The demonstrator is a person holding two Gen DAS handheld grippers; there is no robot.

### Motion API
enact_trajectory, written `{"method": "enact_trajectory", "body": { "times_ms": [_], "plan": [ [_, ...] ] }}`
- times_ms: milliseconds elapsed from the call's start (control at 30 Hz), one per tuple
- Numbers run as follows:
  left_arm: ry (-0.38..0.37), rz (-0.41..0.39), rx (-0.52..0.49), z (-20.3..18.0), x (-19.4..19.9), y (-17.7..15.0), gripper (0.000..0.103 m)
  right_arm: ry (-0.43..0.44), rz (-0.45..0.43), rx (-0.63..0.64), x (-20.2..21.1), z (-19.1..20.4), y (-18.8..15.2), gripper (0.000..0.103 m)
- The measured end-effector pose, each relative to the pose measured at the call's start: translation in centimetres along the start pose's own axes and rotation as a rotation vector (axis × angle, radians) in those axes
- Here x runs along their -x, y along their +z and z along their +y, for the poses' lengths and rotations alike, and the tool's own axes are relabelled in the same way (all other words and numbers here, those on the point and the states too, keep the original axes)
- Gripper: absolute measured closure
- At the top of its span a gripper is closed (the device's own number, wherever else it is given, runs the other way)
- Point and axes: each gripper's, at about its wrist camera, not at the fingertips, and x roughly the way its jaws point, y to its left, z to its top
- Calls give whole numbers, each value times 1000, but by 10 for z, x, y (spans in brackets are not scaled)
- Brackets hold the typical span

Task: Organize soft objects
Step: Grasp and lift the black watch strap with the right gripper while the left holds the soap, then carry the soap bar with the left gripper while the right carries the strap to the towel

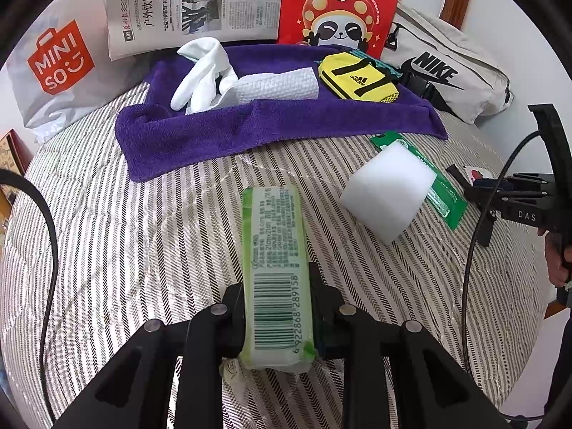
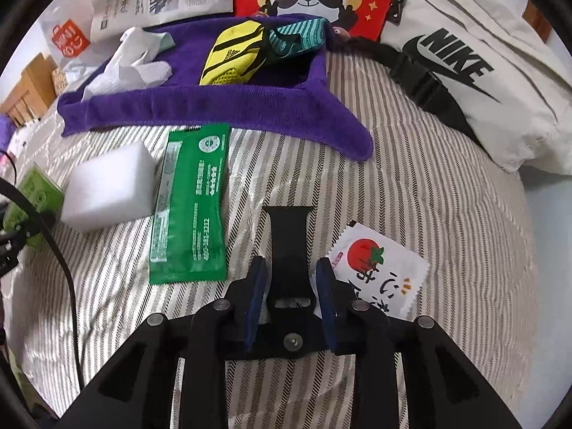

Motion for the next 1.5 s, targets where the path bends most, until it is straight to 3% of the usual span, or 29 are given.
{"method": "enact_trajectory", "body": {
  "times_ms": [133,333,600,767,933,1500],
  "plan": [
    [2,-1,-3,-2,0,0,77,18,-21,-6,-3,0,4,82],
    [-3,0,2,-3,1,-1,77,69,9,-35,-3,0,9,82],
    [-7,-2,6,-2,1,-1,77,0,16,5,-2,12,5,80],
    [-13,-1,19,1,1,0,77,19,10,-10,-3,9,9,82],
    [-35,19,53,11,3,1,87,57,14,-29,-1,6,11,82],
    [-45,-32,74,24,40,17,87,129,-93,-49,44,8,39,82]
  ]
}}
